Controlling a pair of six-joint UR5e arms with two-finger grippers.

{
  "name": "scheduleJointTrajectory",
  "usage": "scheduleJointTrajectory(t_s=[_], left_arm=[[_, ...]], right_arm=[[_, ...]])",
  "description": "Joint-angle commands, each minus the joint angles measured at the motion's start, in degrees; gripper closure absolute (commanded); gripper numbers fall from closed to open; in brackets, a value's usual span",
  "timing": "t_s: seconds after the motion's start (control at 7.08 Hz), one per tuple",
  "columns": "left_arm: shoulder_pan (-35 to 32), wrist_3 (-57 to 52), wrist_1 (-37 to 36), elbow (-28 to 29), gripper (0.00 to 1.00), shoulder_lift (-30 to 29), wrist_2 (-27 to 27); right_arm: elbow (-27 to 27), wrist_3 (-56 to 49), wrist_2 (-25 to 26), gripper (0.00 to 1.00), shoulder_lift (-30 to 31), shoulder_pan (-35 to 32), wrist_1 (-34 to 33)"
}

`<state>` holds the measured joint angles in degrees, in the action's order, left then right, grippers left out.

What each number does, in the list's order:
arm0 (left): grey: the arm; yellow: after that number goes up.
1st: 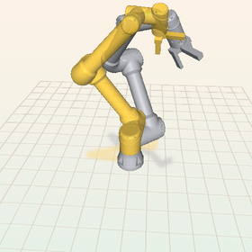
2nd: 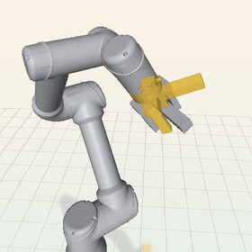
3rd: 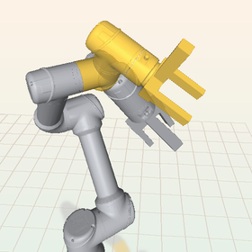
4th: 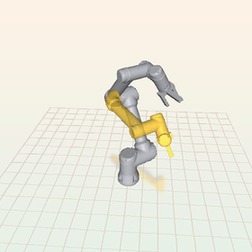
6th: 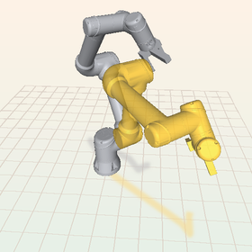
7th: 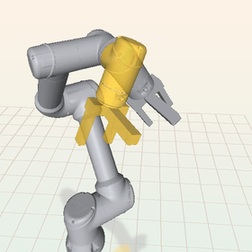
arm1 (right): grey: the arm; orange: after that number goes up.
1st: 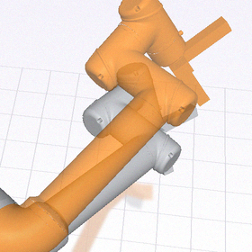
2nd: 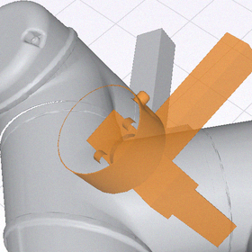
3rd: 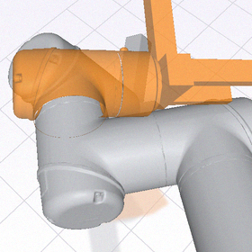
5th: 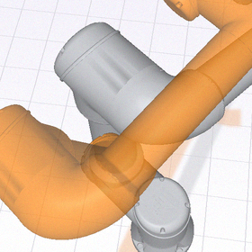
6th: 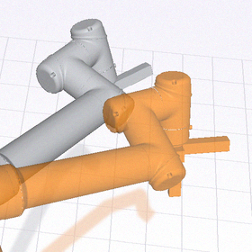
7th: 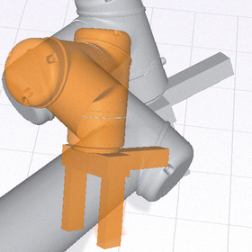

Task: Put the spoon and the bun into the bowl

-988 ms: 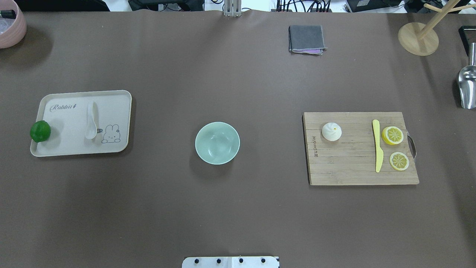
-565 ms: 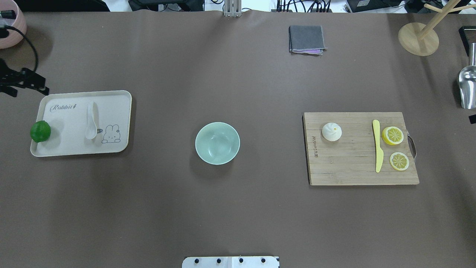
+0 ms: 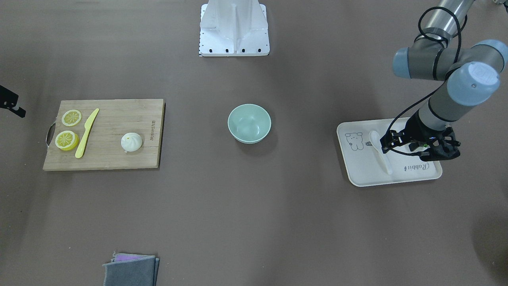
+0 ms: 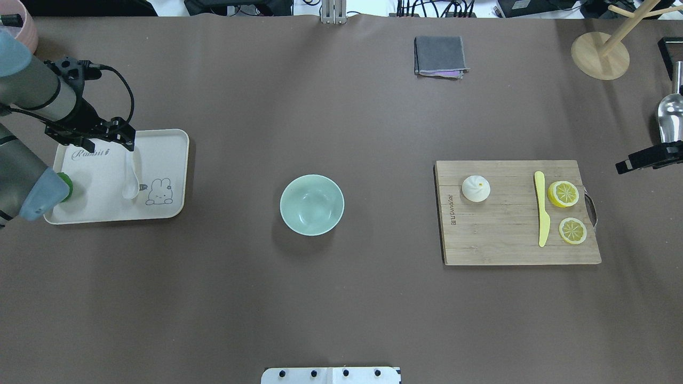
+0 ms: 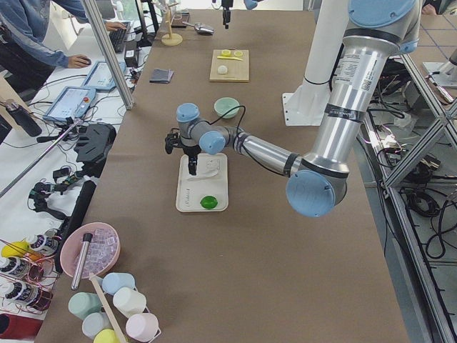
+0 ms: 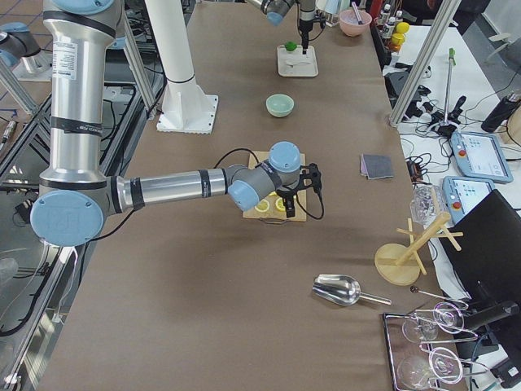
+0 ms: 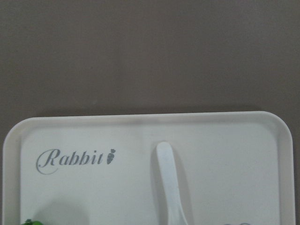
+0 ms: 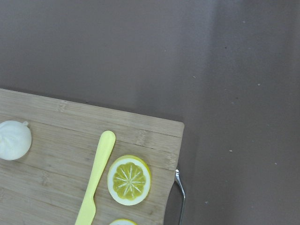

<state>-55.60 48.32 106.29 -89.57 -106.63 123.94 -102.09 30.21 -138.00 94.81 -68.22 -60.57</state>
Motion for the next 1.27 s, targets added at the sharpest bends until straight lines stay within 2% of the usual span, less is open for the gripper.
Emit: scheduleJointTrajectory(t_s=[0.0,0.14,0.28,0.42,0.56,0.71,0.85,0.99,1.13], left_arm=[[1.8,2.37,5.93,5.27,0.18,-0.6,-0.19],[2.16,2.65,5.94,4.94,0.19,-0.43,-0.19],[2.86,3.96,6.38,5.11,0.24,-0.51,-0.37],[3.39,4.14,7.69,5.28,0.34,-0.17,-0.63],[4.18,4.06,7.79,5.46,0.37,-0.07,-1.5],[4.36,3.97,7.79,5.55,0.45,0.01,-1.51],[4.36,4.06,7.61,5.63,0.77,-0.25,-1.6],[4.36,3.45,7.53,5.29,1.0,-0.42,-1.51],[4.36,3.36,7.35,4.41,1.0,-0.6,-0.82]], right_arm=[[0.04,3.71,0.89,0.01,-1.91,2.64,0.01],[-0.04,3.81,1.41,0.01,-1.91,3.17,0.01],[-0.13,3.89,1.5,0.01,-2.0,3.61,0.1],[-0.31,3.9,1.5,0.01,-2.0,3.62,0.1],[-0.39,3.9,1.5,0.01,-2.0,3.7,0.1],[-0.83,3.9,1.59,0.01,-2.0,3.7,0.1],[-0.92,4.85,1.51,0.01,-2.0,3.7,0.1],[-0.92,5.04,1.5,0.01,-2.0,3.7,0.1],[-0.92,5.04,1.94,0.01,-2.0,3.79,0.1]])
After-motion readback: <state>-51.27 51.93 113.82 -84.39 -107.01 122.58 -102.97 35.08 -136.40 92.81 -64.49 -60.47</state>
